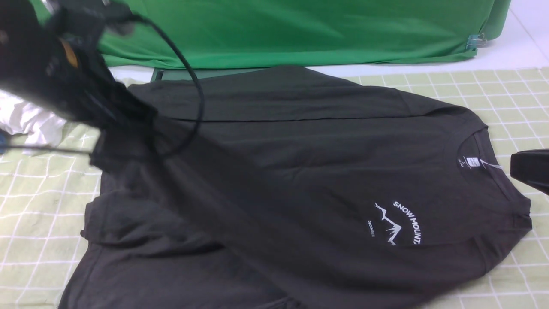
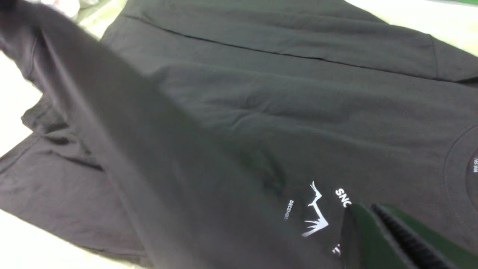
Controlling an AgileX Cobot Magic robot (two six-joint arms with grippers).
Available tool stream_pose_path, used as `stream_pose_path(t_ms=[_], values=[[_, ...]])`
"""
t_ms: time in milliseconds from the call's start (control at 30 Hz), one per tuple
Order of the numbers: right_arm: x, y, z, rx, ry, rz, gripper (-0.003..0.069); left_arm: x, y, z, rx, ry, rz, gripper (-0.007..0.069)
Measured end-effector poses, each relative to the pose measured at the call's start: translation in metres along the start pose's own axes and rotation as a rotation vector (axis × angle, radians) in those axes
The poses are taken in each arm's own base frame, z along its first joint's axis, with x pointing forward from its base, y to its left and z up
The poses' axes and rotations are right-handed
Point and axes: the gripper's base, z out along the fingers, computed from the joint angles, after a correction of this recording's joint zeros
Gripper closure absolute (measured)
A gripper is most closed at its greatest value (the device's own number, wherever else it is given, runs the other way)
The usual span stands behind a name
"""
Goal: Fold a long-sleeved shirt over a green coffee tablecloth.
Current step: 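Fold the left side of the black T-shirt inward over its body, then grab the top left corner of the dark shirt with the left gripper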
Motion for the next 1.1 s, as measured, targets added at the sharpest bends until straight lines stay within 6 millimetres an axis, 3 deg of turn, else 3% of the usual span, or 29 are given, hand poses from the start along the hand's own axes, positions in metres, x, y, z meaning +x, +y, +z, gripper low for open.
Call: stream_pose_path(t_ms=[67,233,267,367,400,567,767,900,933,1000,1067,1100], values=[[0.000,0.000,0.000,0.000,0.000,0.000,0.0626,-0.002,0.004,0.004,-0.009,0.007,-0.008,0.0608],[0.000,0.000,0.000,0.000,-0.001,0.000,0.0621,-0.002,0.016,0.038,-0.034,0.076,-0.027,0.0608],[0.000,0.000,0.000,0.000,-0.002,0.000,0.0620,-0.002,0.016,0.052,-0.039,0.097,-0.020,0.0608],[0.000,0.000,0.000,0.001,-0.004,0.000,0.0619,-0.001,0.017,0.067,-0.044,0.115,-0.010,0.0608],[0.000,0.000,0.000,0.001,-0.004,0.000,0.0619,-0.001,0.016,0.083,-0.043,0.133,0.001,0.0606],[0.000,0.000,0.000,-0.002,0.010,0.000,0.0610,0.000,0.014,0.103,-0.040,0.141,0.020,0.0601],[-0.005,0.003,0.002,-0.027,0.118,-0.004,0.0581,-0.001,0.015,0.110,-0.059,0.131,0.033,0.0545],[-0.024,0.003,0.011,-0.033,0.232,-0.027,0.0481,-0.003,0.018,0.110,-0.094,0.114,0.048,0.0397],[-0.025,0.003,0.012,-0.034,0.238,-0.027,0.0476,-0.003,0.018,0.110,-0.094,0.114,0.046,0.0389],[-0.034,0.000,0.024,-0.035,0.315,-0.035,0.0421,-0.002,0.018,0.110,-0.100,0.121,0.040,0.0300],[-0.035,-0.001,0.030,-0.039,0.345,-0.042,0.0406,-0.001,0.018,0.110,-0.096,0.135,0.023,0.0281],[-0.034,-0.003,0.047,-0.042,0.407,-0.068,0.0391,0.004,0.016,0.109,-0.081,0.191,-0.022,0.0276]])
